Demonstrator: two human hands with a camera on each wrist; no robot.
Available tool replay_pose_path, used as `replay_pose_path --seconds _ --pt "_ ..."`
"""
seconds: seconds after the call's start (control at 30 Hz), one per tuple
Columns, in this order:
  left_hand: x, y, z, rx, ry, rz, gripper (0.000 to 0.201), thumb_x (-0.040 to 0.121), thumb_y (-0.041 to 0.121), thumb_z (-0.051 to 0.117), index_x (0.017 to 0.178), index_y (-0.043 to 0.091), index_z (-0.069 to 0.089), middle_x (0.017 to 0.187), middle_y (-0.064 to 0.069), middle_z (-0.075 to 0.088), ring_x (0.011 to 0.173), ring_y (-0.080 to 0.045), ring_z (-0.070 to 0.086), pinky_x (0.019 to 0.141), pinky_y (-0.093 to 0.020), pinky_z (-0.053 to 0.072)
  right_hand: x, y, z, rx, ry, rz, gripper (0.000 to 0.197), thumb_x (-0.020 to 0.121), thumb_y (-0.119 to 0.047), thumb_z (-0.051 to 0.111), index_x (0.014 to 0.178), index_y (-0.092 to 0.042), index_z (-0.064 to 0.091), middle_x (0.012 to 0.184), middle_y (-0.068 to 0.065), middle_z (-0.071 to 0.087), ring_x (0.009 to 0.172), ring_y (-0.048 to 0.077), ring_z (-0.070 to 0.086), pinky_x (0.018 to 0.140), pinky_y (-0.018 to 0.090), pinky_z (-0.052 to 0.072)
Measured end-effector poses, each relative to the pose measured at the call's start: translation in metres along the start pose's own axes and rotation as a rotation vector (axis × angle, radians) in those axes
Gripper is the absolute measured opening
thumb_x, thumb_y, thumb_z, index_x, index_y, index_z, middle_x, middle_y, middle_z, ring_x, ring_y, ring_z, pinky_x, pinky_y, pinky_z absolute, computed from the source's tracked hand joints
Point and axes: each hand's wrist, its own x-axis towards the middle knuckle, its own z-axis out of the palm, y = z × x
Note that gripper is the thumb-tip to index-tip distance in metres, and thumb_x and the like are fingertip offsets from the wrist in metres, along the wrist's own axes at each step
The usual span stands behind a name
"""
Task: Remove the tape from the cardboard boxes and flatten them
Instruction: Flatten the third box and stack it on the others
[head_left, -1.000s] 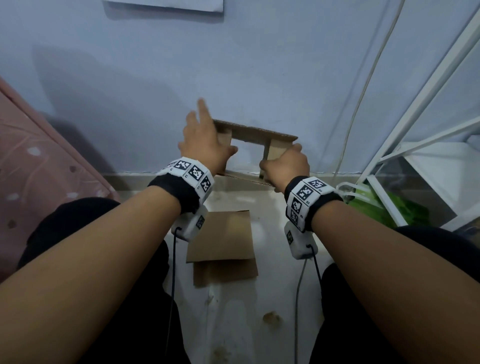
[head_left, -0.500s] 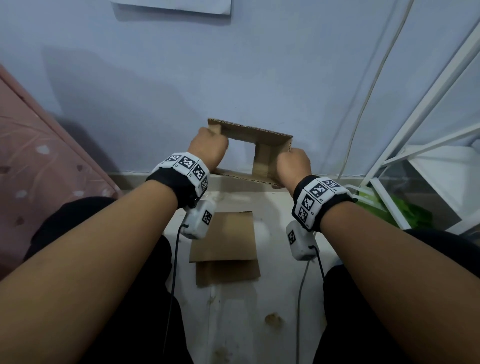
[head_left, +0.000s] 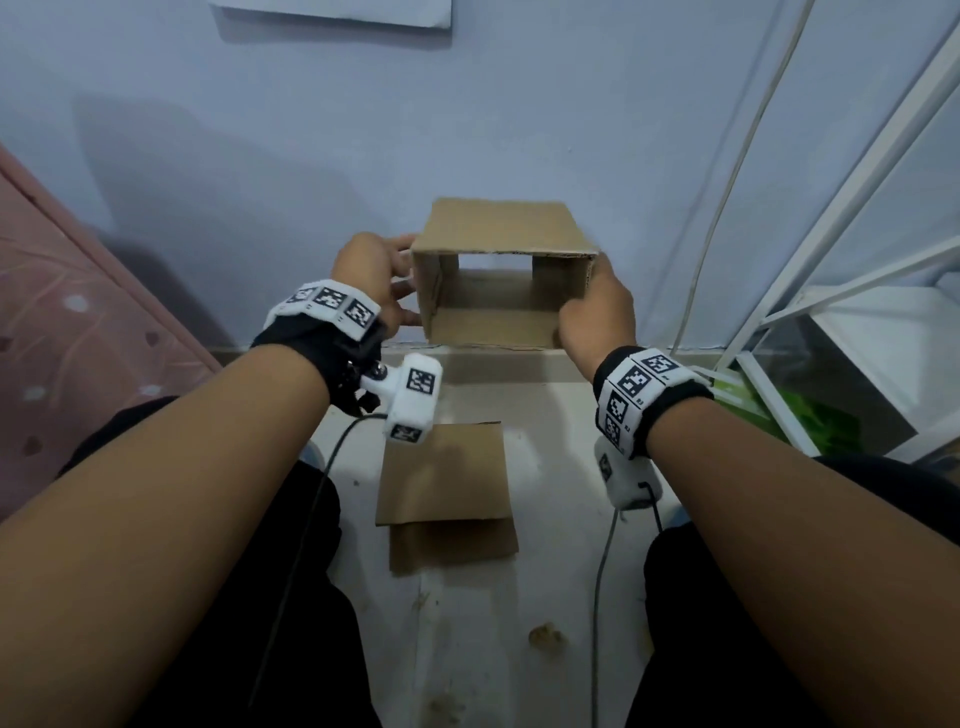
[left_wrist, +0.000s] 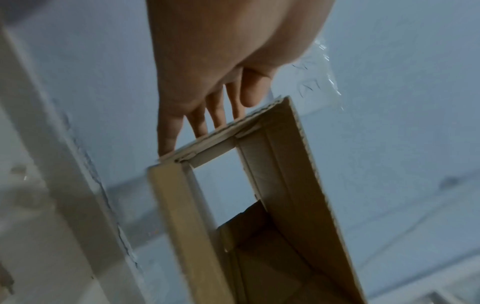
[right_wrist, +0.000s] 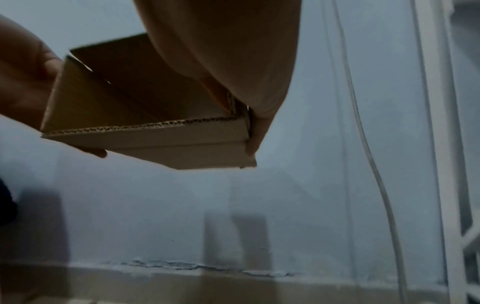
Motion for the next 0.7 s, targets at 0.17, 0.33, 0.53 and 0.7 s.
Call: replay_pose_path --seconds 0.17,0.33,0.53,0.7 --pt "0.007 0.007 -0.019 -0.099 -0.009 -0.190 0.059 0.083 0.060 0.061 0.118 0.013 0.068 0.109 -0.015 0.073 0.097 -0.033 0.072 0.091 -0.050 0.054 0.001 0.011 0.000 -0.098 -0.105 -0.420 0.084 0.085 0.013 0.045 0.157 -0.027 0.032 0.152 -0.001 0.050 0.134 0.021 0.051 0.113 0.037 0.045" --pt "0.015 -0.002 -0.023 0.167 -0.026 -0.043 0.078 0.062 0.077 0.078 0.123 0.028 0.071 0.110 0.001 0.078 0.103 -0.026 0.074 0.100 -0.049 0.054 -0.003 0.019 -0.001 -0.278 -0.242 -0.568 0.099 0.084 0.010 0.055 0.164 -0.025 0.008 0.168 0.002 0.026 0.149 0.023 0.035 0.110 0.037 0.044" --pt "0.004 -0.004 -0.020 0.257 0.048 0.285 0.054 0.081 0.021 0.085 0.128 0.016 0.059 0.104 0.004 0.073 0.078 -0.001 0.074 0.059 -0.016 0.056 -0.017 0.024 -0.007 -0.102 -0.563 -0.121 0.071 0.087 0.009 0.044 0.151 -0.023 0.043 0.155 0.004 0.050 0.145 0.024 0.044 0.091 0.028 0.045" --pt "0.007 -0.002 -0.023 0.367 -0.166 0.281 0.067 0.072 -0.002 0.074 0.128 0.027 0.052 0.108 0.002 0.071 0.094 -0.014 0.069 0.078 -0.028 0.055 -0.014 0.006 -0.008 0.349 -0.398 0.354 0.012 0.092 -0.011 0.052 0.094 -0.015 0.063 0.125 0.018 0.066 0.129 0.033 0.059 0.093 0.052 0.057"
